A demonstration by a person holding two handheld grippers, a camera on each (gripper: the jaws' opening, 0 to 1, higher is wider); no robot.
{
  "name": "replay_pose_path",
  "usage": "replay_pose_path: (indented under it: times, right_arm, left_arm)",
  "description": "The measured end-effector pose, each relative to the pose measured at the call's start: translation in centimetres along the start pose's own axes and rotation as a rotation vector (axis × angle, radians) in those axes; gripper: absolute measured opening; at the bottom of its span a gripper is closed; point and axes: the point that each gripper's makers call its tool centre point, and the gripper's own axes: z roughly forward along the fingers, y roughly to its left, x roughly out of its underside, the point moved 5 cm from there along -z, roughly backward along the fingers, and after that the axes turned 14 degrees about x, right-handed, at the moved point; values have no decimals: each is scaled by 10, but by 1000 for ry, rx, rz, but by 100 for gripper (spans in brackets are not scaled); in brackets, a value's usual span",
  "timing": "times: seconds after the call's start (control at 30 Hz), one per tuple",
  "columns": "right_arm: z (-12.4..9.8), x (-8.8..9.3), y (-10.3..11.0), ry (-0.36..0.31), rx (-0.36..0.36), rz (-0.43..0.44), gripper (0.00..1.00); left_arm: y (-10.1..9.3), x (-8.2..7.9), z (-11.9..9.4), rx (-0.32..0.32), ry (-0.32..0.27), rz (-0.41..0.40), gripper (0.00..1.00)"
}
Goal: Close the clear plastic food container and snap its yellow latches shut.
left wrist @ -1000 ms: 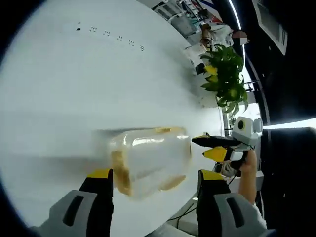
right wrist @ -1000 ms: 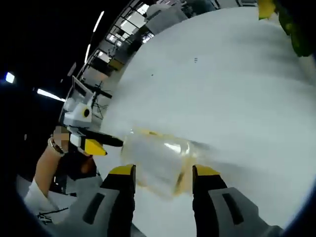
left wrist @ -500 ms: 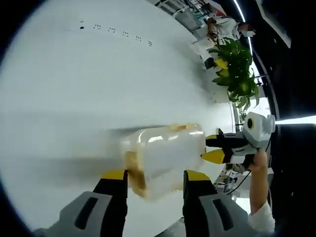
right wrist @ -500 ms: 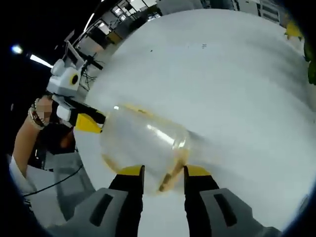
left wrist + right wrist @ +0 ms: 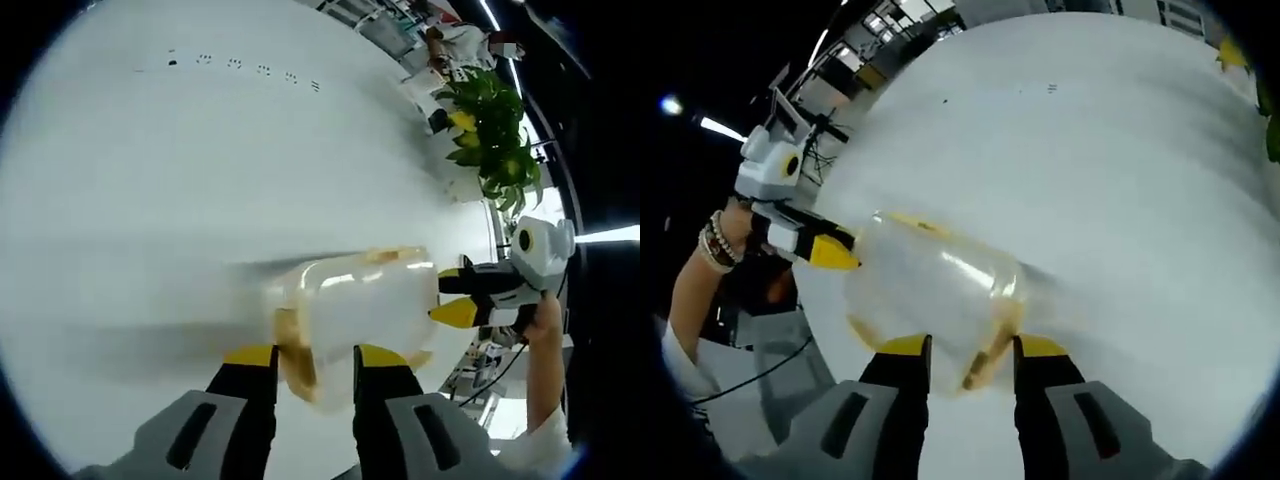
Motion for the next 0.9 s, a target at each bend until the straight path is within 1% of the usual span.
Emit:
replay_pose_path:
  times: [0.03,0.07,0.1,0.13,0.17,0.23,0.37,0.43,0.53,0.57,0.63,0.67,0.7,0.77,0.8,0.83,0.9]
  right_arm:
    - [1,-2,0,-4,-5,-3,30]
    - [3,-5,-2,-4,-4,1,30]
    - [3,-5,-3,-3,-2,0,30]
    - [2,-6,-4,-5,1,-15,29]
    - [2,-6,-4,-5,2,-13,29]
    - [3,-7,-5,-4,2,-10,29]
    - [2,-4,-3,-7,7,-10,29]
    - [3,-6,-4,-7,8,-12,30]
    - [3,-7,-4,-7,10,-14,30]
    - [3,-7,-4,-7,11,-17,30]
    - [3,-7,-4,-8,13,-19,30]
    - [3,-6,-4,-9,15,-21,30]
    - [2,-4,-2,-11,15,-23,30]
    - [2,-2,1,-17,15,-24,30]
    - [2,-1,2,-15,16,-25,30]
    - [2,-1,2,-14,17,-28,30]
    - [2,-2,1,-9,17,-29,30]
  left_arm:
    - [0,2,4,4,-5,13,27]
    - [-1,5,12,14,-4,2,30]
    - [-4,6,15,8,-8,-7,32]
    - [-7,4,15,-10,-2,33,34]
    - [-7,3,14,-18,8,41,34]
    - [-6,3,13,-14,6,24,34]
    - [-7,1,13,-31,19,27,34]
    - [-8,0,13,-47,25,23,34]
    - [-9,0,12,-67,31,39,36]
    - [-6,-1,10,-95,33,48,39]
    - [0,-3,6,-162,37,86,51]
    - [3,-4,4,-188,36,112,55]
    - [1,-3,5,-167,38,96,55]
    - [-4,0,7,-136,46,71,49]
    - [-6,0,7,-135,47,79,45]
    - [-8,0,8,-135,49,87,43]
    - [-11,-1,7,-161,59,121,41]
